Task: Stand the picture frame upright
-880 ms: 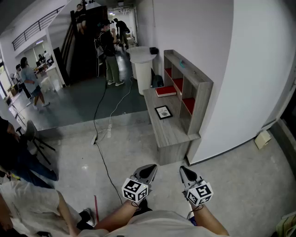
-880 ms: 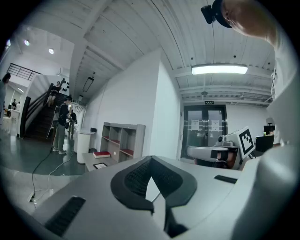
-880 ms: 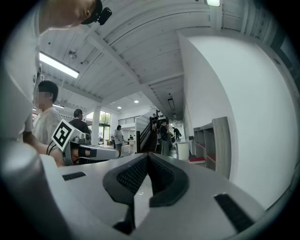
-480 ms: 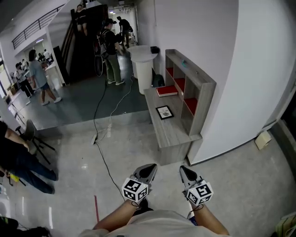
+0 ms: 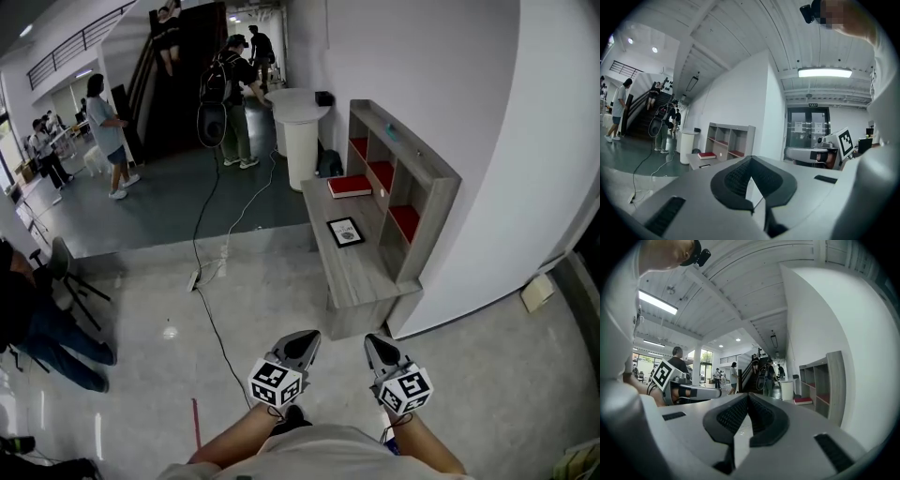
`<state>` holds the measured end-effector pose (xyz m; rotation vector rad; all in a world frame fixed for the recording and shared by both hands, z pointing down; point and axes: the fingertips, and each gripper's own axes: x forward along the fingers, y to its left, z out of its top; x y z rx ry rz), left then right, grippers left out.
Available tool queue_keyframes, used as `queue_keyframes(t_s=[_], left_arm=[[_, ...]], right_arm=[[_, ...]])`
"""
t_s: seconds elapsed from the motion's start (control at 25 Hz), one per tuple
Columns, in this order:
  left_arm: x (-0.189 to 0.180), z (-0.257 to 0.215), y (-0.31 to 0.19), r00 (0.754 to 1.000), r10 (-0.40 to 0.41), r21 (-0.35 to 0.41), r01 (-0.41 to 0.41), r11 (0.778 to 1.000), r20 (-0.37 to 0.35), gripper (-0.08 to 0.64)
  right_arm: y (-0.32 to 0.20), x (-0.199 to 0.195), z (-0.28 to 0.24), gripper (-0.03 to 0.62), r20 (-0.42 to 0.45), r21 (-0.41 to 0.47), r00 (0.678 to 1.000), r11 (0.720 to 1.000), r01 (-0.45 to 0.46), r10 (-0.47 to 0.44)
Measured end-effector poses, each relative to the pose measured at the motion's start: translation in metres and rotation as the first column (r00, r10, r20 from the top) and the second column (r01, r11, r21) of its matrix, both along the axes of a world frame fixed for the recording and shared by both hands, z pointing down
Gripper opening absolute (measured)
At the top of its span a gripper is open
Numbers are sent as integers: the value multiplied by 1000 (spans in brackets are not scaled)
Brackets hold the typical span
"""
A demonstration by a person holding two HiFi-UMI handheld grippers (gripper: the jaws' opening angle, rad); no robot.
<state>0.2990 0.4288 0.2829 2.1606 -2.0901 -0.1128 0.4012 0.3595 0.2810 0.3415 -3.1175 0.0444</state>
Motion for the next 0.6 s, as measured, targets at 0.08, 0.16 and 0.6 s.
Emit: queue_keyframes(t_s=[0.08,0.16,0.6], left_arm=[[-23,0,-3,1000,-1,-1,1,1000,-2,17],[-47,1,-7,1000,-3,-3,3,1000,-3,17],[-153,0,-18,999,37,-21,-37,999,0,16]], right_arm=[[-4,-23,1,20,2,2,1000,1000,2,-2],[-9,-46,0,19,2,3,1000,1000,2,-2],[-21,-153,-4,20,11,-16,999,999,-31,31]])
